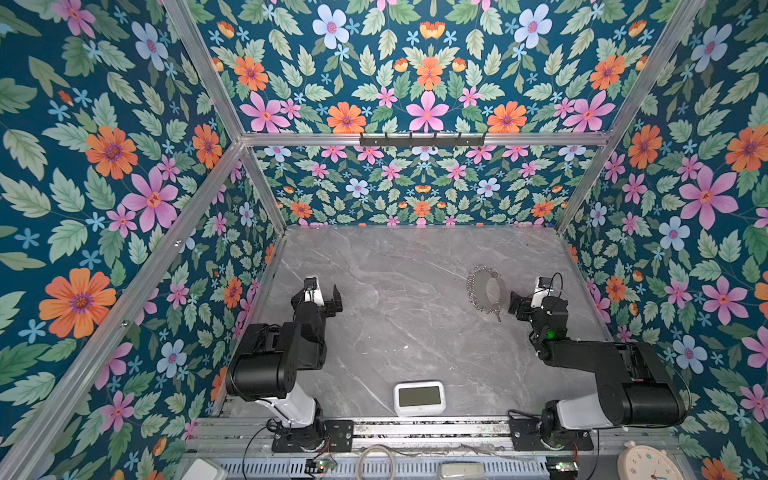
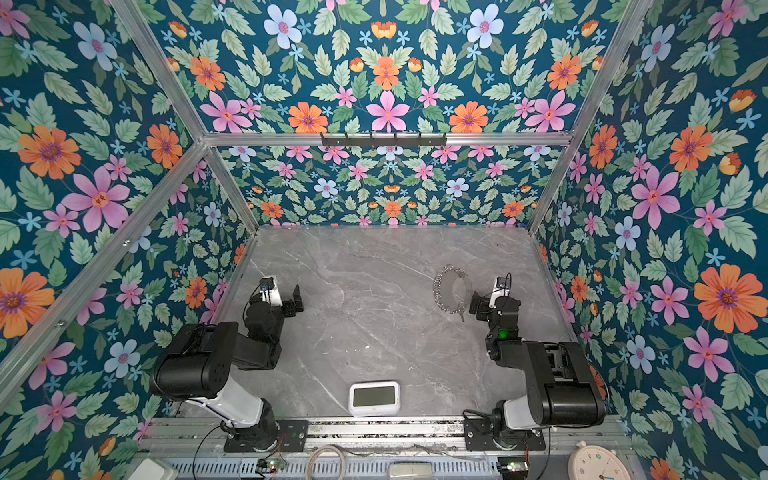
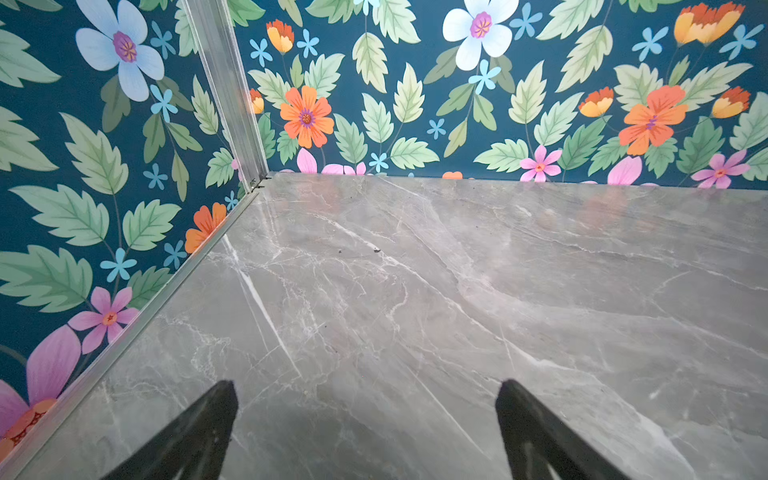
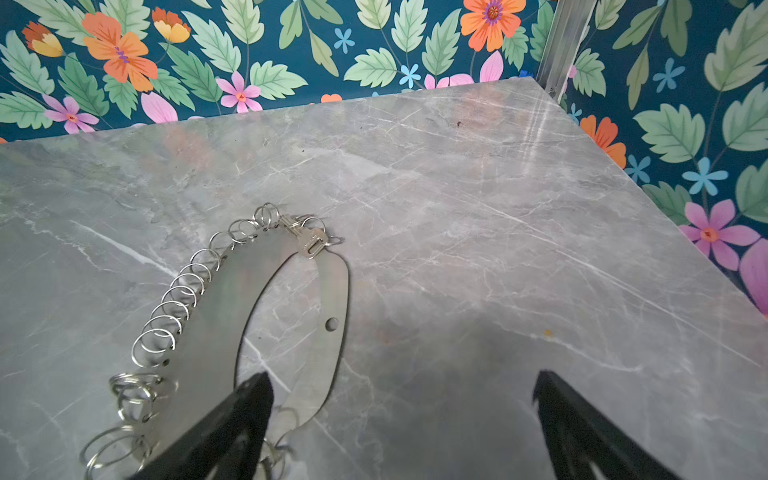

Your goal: Remove the keys from the keyring

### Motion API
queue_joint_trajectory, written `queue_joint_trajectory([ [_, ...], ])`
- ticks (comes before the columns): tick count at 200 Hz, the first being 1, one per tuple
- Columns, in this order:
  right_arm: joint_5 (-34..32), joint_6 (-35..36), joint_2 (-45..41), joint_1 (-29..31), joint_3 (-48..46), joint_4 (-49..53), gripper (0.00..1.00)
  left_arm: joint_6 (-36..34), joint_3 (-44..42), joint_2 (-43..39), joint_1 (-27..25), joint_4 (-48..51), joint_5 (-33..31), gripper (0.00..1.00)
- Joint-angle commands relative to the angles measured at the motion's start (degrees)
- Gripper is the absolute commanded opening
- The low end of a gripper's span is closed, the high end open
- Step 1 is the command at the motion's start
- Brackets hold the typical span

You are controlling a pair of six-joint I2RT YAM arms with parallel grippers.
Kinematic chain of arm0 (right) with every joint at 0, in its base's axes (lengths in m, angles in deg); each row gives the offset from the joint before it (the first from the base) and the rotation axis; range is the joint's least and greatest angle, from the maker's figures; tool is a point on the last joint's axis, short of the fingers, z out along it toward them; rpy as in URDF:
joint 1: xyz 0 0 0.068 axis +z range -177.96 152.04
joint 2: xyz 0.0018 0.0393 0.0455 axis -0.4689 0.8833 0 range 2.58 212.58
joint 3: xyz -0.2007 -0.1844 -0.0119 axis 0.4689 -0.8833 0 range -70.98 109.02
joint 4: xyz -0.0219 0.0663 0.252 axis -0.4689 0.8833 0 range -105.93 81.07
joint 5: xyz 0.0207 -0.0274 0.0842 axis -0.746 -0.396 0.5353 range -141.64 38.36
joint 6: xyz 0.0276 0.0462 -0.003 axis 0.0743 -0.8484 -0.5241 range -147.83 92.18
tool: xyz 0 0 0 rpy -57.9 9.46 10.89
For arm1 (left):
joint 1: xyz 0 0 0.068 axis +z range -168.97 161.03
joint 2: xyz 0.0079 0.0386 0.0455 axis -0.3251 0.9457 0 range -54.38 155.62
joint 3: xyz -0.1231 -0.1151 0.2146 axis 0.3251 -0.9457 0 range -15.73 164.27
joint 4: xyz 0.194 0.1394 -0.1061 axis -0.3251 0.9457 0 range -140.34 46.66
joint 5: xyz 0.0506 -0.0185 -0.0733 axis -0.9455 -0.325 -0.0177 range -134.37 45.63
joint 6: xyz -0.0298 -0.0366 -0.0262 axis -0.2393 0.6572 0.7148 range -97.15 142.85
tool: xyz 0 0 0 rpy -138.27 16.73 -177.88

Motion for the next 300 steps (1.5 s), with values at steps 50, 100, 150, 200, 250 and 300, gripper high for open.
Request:
queue_joint_trajectory([
  [50,-0.2,0.1,0.0,0.1,0.1,-2.2,0.99,-0.2,0.2,-0.1,0.0,-0.1,0.3,1.0],
  [100,-0.2,0.1,0.0,0.1,0.1,-2.2,0.99,-0.2,0.2,-0.1,0.0,0.0,0.3,1.0],
  [150,-0.2,0.1,0.0,0.1,0.0,-2.2,0.99,-0.2,0.2,-0.1,0.0,0.0,0.3,1.0],
  [200,-0.2,0.1,0.0,0.1,0.1,-2.2,0.99,-0.2,0.2,0.0,0.0,0.0,0.3,1.0],
  [250,-0.1,0.1,0.0,0.0,0.2,-2.1,0.99,-0.2,0.3,0.0,0.0,0.1,0.3,1.0],
  [300,-7.5,-3.7,-6.4,-0.4,2.7,8.7,0.99,1.6,2.4,-6.2,0.0,8.8,-5.3,1.0],
])
